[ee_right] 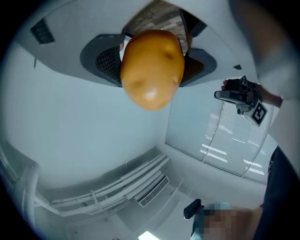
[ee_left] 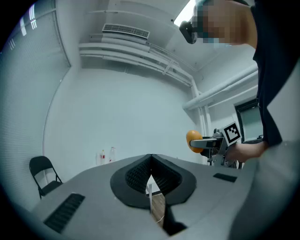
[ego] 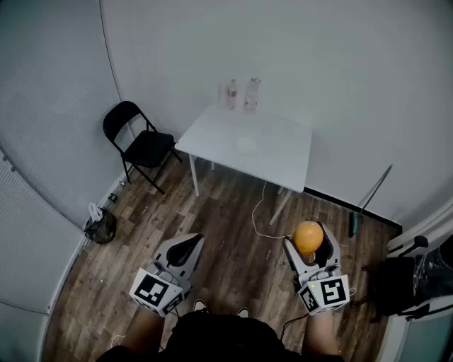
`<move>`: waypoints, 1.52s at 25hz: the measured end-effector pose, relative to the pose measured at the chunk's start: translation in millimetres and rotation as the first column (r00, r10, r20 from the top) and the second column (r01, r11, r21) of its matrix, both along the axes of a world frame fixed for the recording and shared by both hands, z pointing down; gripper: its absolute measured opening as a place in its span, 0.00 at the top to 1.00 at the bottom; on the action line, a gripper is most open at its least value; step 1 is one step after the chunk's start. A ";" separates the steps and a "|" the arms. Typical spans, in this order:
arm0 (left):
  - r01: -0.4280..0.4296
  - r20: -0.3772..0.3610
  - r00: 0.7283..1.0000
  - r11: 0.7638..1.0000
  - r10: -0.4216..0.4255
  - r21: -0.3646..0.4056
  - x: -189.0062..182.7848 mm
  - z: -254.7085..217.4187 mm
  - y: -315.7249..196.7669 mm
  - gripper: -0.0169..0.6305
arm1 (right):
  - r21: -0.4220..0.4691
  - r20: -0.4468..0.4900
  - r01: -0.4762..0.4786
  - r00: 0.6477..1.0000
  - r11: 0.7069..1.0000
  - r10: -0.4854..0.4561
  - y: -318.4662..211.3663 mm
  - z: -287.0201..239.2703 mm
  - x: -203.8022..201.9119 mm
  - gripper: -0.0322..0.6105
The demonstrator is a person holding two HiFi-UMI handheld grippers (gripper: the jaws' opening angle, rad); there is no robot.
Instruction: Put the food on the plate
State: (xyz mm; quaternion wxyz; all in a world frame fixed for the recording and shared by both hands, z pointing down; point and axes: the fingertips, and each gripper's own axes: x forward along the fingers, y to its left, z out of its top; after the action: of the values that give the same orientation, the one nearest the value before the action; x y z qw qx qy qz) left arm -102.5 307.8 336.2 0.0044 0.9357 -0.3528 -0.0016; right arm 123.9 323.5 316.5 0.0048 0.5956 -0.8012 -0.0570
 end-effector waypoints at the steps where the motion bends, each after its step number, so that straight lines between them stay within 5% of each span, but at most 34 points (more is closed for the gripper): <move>1: -0.002 0.000 1.000 1.000 0.002 -0.001 -0.5 0.6 0.3 0.94 | -0.001 -0.004 0.000 1.000 1.000 0.000 -0.2 0.7 -1.2 0.36; 18: -0.008 0.000 1.000 1.000 0.008 -0.017 -12.4 7.7 -11.3 0.94 | -0.004 -0.035 0.005 0.999 1.000 -0.005 -14.9 4.5 -18.2 0.36; 38: -0.105 -0.020 0.994 0.991 0.104 -0.088 -84.8 38.1 -38.5 0.94 | -0.086 -0.011 -0.003 1.000 0.996 0.002 -39.1 43.3 -111.5 0.36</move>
State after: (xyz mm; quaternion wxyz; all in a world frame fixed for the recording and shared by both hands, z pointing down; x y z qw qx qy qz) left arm -187.3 269.3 374.4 0.0490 0.9517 -0.3030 0.0073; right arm 12.5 284.3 359.9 0.0349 0.5957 -0.8020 -0.0259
